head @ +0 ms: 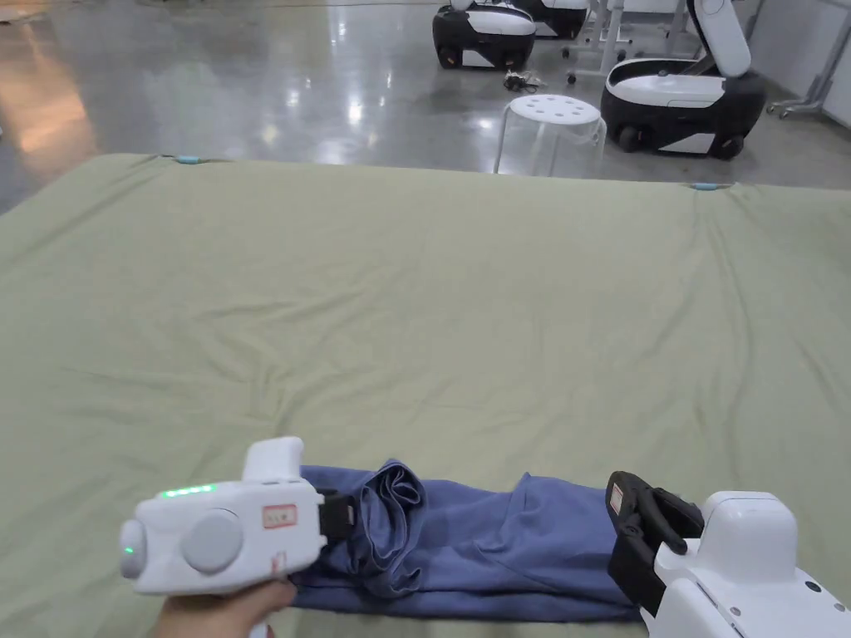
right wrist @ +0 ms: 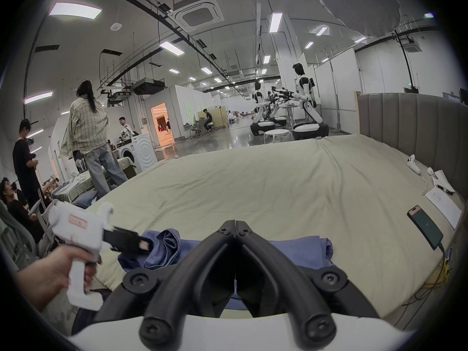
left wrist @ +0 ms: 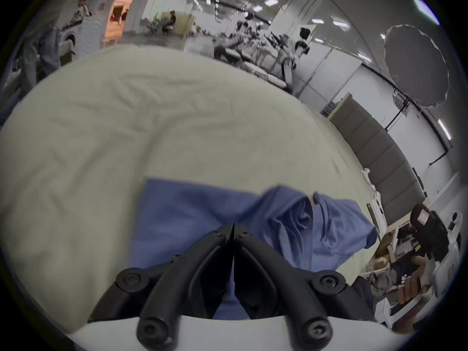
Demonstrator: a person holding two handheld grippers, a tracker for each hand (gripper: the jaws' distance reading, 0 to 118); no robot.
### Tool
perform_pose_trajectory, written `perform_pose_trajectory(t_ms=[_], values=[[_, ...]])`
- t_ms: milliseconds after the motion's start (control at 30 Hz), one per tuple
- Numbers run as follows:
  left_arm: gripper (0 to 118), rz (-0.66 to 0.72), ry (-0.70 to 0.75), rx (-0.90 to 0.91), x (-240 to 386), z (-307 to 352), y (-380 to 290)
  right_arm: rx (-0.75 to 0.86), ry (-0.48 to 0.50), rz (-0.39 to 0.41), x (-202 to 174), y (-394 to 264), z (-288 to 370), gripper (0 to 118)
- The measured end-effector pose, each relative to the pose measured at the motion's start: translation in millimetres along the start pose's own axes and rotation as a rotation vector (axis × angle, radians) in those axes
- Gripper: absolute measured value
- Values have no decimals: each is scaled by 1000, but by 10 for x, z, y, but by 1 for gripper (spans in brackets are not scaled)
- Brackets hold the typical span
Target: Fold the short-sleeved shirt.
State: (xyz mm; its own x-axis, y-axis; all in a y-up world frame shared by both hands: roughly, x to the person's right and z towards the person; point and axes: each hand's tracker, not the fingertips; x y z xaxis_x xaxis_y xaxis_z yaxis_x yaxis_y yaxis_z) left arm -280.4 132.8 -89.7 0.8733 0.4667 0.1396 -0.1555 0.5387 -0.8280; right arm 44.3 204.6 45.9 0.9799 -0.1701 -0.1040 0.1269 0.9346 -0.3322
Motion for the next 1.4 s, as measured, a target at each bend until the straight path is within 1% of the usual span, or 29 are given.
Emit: perform_pose_trajectory(t_ms=[33, 167, 233, 300, 333, 367, 433, 467, 533, 567, 600, 633, 667, 700, 767, 800, 867, 933, 967, 1033, 1100, 1133, 1167, 1200, 1233, 1267, 1300, 1367, 1400], values=[[5, 0, -36, -15, 80, -95, -42, -4, -2, 1, 8, -4, -5, 0], [5, -98, -128, -53, 485, -343, -152, -18, -19, 18, 73, -16, -19, 0], [5, -117, -65, -1, 561, -242, -150, -24, -21, 23, 103, -4, -22, 0], [5, -149, -85, 76, 530, 13, -128, -28, -24, 36, 105, 13, -23, 0], [5, -182, -46, 127, 534, 233, -117, -27, -28, 48, 101, 22, -22, 0], [5, -235, -1, 199, 573, 453, -138, -23, -33, 60, 91, 32, -17, 0], [5, -334, 17, 391, 637, 970, -283, -9, -35, 77, 59, 55, 14, 0], [4, -370, 26, 427, 620, 1170, -311, -7, -35, 79, 45, 62, 16, 0], [4, -403, 161, 410, 612, 1264, -308, -3, -38, 79, 14, 61, 12, 0], [8, -423, 183, 445, 562, 1282, -330, -3, -37, 75, -7, 60, 4, 0], [22, -431, 195, 470, 465, 1290, -311, -7, -35, 71, -31, 61, -2, 0], [43, -404, 164, 436, 408, 1295, -285, -8, -32, 68, -57, 60, 3, 0], [68, -335, 121, 364, 302, 1309, -215, -7, -27, 68, -87, 57, 15, 0], [75, -243, 43, 291, 152, 1318, -116, -6, -22, 76, -127, 55, 28, 0], [75, -72, -85, 220, -180, 1349, -16, -7, -15, 88, -178, 46, 42, 0], [75, 3, -108, 196, -396, 1353, 27, -13, -8, 91, -200, 41, 46, 0], [75, 80, -94, 168, -693, 1359, 113, -24, -11, 106, -244, 18, 32, 0], [75, 163, -125, 103, -1080, 1270, 203, -35, -13, 115, -286, 4, 3, 0], [75, 212, -188, 42, -1302, 1178, 252, -41, -14, 115, -306, -5, -20, 0], [75, 358, -318, -45, -1562, 993, 254, -50, -16, 112, -351, -22, -62, 0], [75, 561, -509, -89, -1910, 686, 201, -57, -18, 114, -394, -44, -105, 0], [75, 643, -575, -122, -1941, 545, 162, -63, -19, 116, -415, -51, -124, 0], [76, 696, -611, -161, -2011, 393, 137, -68, -20, 119, -429, -57, -140, 0], [76, 727, -660, -198, -2046, 206, 100, -75, -23, 124, -448, -58, -156, 0], [75, 715, -679, -208, -2023, 77, 68, -82, -27, 132, -455, -61, -175, 0], [75, 668, -773, -150, -1926, 2, 56, -90, -34, 138, -458, -61, -197, 0], [75, 625, -828, -116, -1806, -66, 71, -96, -41, 143, -456, -58, -214, 0], [75, 568, -808, -77, -1545, -249, 52, -104, -52, 146, -439, -52, -245, 0], [75, 525, -797, -55, -1521, -355, 84, -108, -57, 146, -432, -47, -265, 0]])
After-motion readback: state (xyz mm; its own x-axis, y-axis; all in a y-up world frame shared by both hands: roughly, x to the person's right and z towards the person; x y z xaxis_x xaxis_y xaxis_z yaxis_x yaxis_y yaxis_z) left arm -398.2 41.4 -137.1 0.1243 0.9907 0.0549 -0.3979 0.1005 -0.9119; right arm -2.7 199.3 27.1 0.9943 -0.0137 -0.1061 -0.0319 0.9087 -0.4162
